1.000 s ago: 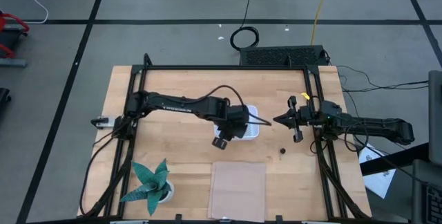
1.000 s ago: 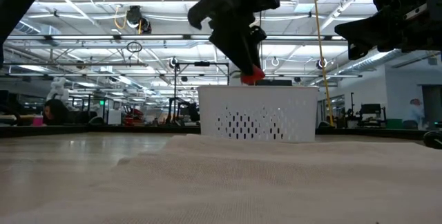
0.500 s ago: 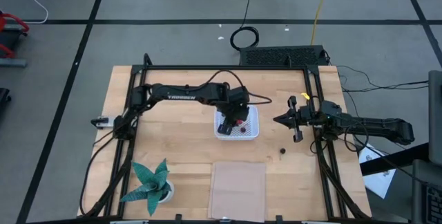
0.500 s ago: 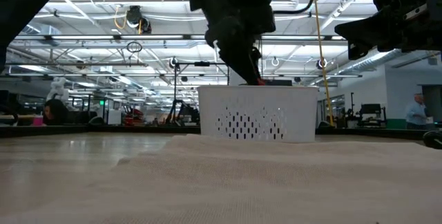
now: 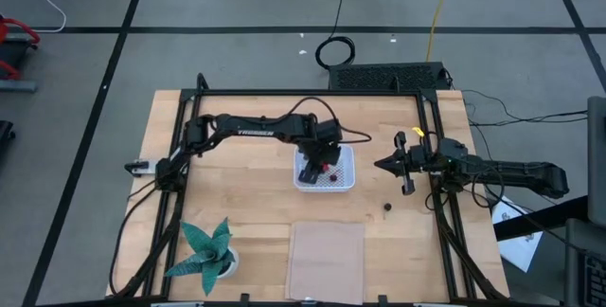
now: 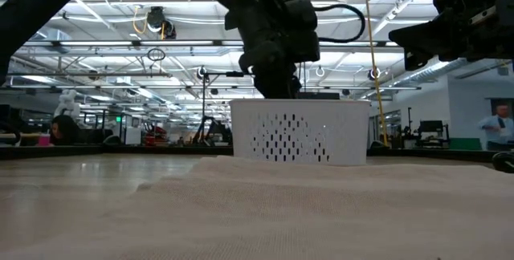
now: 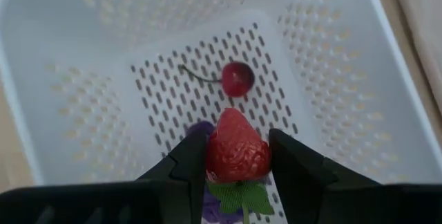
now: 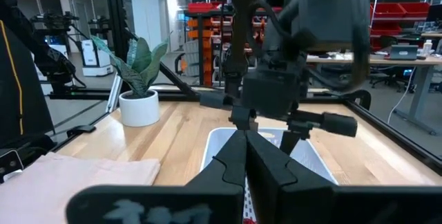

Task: Pick and placing Produce into tupperware
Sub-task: Put the strawberry into the white bin

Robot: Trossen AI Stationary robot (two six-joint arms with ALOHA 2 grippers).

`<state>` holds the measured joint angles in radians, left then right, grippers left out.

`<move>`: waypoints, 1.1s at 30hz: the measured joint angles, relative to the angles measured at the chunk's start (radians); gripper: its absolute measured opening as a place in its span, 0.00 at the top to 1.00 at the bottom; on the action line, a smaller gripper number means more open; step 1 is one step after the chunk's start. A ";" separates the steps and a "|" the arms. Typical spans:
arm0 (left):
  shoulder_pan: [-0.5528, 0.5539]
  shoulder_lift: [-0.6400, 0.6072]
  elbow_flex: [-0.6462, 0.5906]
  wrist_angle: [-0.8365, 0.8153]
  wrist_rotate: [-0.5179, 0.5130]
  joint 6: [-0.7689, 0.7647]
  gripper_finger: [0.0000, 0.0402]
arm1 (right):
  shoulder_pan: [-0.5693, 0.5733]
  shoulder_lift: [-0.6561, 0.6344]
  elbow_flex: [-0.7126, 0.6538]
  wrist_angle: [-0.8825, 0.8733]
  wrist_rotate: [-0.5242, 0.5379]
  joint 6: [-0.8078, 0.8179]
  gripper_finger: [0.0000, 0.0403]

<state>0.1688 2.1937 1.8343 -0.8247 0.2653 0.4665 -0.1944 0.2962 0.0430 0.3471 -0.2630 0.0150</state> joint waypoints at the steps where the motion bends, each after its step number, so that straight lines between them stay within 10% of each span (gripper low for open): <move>1: 0.000 0.001 0.000 0.006 0.001 -0.002 0.68 | 0.000 0.000 0.000 -0.001 0.000 0.000 1.00; 33: 0.020 0.018 0.000 0.125 0.025 0.044 0.68 | 0.000 0.001 0.000 0.000 0.000 0.000 1.00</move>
<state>0.1883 2.2115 1.8343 -0.6998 0.2902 0.5108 -0.1945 0.2970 0.0431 0.3473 -0.2630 0.0150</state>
